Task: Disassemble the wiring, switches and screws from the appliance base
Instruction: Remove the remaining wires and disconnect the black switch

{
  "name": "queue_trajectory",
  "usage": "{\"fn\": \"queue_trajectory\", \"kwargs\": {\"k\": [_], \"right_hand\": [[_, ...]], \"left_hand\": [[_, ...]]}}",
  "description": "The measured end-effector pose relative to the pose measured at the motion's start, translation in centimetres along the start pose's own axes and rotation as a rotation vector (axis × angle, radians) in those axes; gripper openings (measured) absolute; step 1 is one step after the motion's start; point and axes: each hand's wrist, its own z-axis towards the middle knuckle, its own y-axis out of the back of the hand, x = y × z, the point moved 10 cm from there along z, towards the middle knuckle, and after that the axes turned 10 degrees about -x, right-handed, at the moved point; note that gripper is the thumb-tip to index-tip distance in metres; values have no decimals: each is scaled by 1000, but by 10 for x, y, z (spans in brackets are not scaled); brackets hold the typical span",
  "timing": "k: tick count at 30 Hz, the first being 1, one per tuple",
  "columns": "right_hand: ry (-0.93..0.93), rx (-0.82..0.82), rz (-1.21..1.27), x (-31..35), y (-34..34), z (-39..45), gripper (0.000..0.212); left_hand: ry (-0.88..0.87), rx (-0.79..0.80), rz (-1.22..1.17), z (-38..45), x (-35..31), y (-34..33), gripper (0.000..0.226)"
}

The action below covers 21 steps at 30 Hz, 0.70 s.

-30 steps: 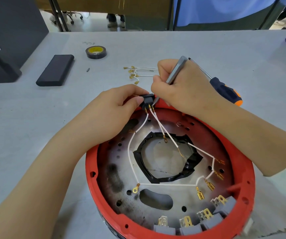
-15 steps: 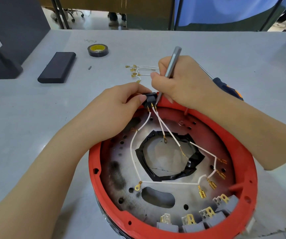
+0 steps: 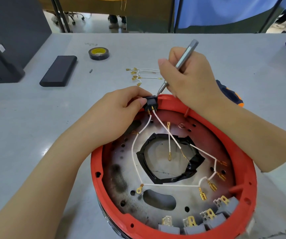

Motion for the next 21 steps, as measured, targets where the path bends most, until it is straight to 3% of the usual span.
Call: {"fn": "queue_trajectory", "kwargs": {"k": [3, 7, 10, 13, 17, 21], "right_hand": [[-32, 26, 135, 7, 9, 0, 37], [-23, 265, 100, 19, 4, -13, 11], [-90, 381, 58, 13, 6, -29, 19], [-71, 467, -138, 8, 11, -44, 8], [-67, 597, -328, -1, 6, -65, 16], [-83, 629, -337, 0, 5, -76, 19]], "left_hand": [[8, 9, 0, -1, 1, 0, 25], [4, 12, -3, -1, -1, -1, 25], [13, 7, -13, -2, 0, -1, 25], [15, 10, -11, -2, 0, -1, 25], [10, 6, -14, -2, 0, -1, 25], [9, 2, -18, -2, 0, -1, 25]]}}
